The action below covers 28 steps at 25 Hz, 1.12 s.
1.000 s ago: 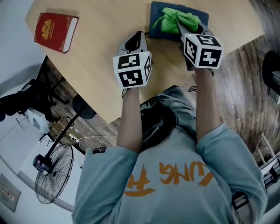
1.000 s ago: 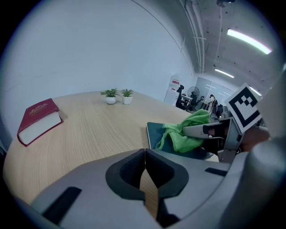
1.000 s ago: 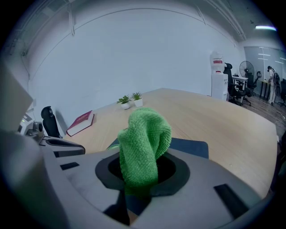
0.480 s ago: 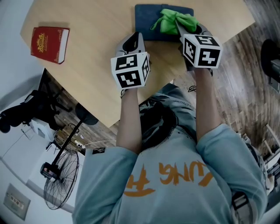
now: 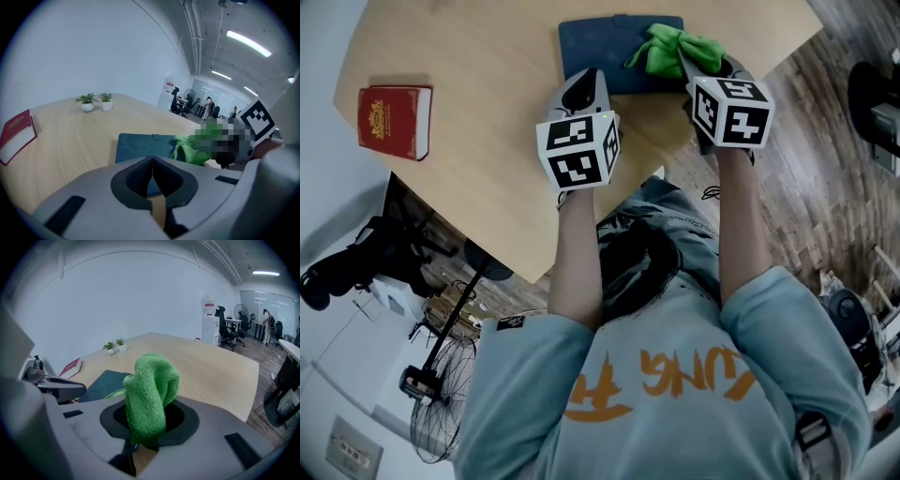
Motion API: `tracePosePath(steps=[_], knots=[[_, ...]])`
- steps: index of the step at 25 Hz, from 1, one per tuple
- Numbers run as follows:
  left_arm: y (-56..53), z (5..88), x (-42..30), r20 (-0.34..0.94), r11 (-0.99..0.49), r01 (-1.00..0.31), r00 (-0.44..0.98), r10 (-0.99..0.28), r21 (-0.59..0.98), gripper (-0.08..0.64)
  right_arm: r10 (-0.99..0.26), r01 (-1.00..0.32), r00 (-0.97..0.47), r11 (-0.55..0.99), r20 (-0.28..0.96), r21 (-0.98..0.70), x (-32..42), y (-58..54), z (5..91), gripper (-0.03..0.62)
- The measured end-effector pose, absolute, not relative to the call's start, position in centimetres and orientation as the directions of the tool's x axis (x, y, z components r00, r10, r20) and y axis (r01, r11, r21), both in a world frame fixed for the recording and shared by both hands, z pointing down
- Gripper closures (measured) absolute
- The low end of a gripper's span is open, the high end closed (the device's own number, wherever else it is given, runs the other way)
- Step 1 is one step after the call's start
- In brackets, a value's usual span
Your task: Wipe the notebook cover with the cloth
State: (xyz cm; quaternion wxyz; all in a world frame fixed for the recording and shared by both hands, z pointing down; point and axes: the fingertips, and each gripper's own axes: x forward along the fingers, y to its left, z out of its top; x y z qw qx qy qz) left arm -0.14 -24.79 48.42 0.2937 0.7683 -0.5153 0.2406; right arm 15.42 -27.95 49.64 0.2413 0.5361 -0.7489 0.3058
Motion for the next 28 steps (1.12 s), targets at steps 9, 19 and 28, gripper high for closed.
tracePosePath(steps=[9, 19, 28], knots=[[-25.5, 47.2, 0.2, 0.649, -0.274, -0.935, 0.354, -0.673, 0.225, 0.538, -0.677, -0.971, -0.236, 0.202, 0.697, -0.132, 18.6, -28.6, 47.4, 0.506], [-25.5, 46.1, -6.6, 0.618, -0.109, -0.964, 0.239, -0.749, 0.242, 0.538, -0.698, -0.903, -0.424, 0.378, 0.577, -0.206, 9.5, -32.0, 42.7, 0.506], [-26.1, 45.8, -13.4, 0.598, 0.033, -0.963, 0.14, -0.789, 0.269, 0.538, -0.628, -0.81, -0.57, 0.535, 0.529, -0.238, -0.4, -32.8, 42.0, 0.506]])
